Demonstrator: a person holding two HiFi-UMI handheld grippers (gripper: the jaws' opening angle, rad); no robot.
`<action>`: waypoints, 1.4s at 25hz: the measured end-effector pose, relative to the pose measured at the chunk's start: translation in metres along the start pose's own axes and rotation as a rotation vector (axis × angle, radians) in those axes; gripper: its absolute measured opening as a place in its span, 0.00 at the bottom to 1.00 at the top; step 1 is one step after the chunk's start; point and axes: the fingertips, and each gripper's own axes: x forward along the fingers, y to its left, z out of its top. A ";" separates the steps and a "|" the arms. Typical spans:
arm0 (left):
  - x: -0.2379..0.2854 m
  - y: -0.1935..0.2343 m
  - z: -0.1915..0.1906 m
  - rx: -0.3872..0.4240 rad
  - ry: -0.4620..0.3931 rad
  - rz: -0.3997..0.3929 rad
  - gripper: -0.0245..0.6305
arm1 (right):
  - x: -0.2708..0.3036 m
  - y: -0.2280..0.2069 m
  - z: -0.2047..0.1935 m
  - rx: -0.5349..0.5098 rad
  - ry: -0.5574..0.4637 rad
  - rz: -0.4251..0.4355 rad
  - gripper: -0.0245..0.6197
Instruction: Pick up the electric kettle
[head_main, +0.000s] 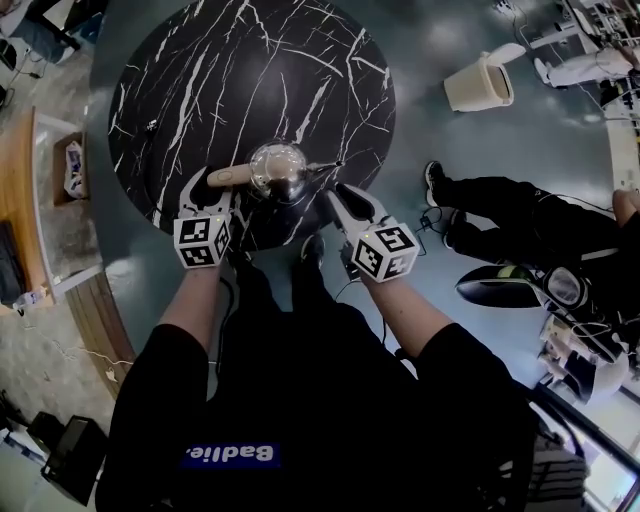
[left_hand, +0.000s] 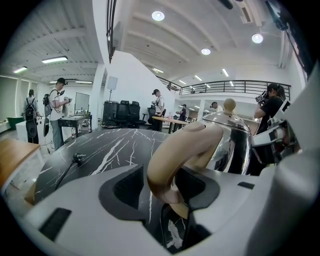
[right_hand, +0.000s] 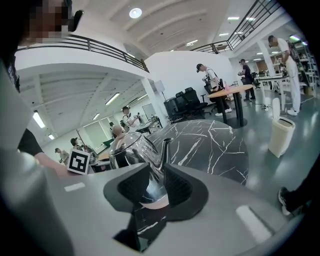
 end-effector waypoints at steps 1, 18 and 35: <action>0.000 0.000 0.001 0.002 -0.002 -0.001 0.31 | 0.001 0.000 0.000 0.001 0.000 0.001 0.17; 0.003 -0.002 0.007 0.015 -0.017 -0.013 0.31 | 0.019 -0.015 0.010 0.054 -0.050 -0.035 0.20; 0.004 -0.001 0.009 0.016 -0.020 -0.009 0.31 | 0.031 -0.020 0.026 0.079 -0.115 -0.044 0.21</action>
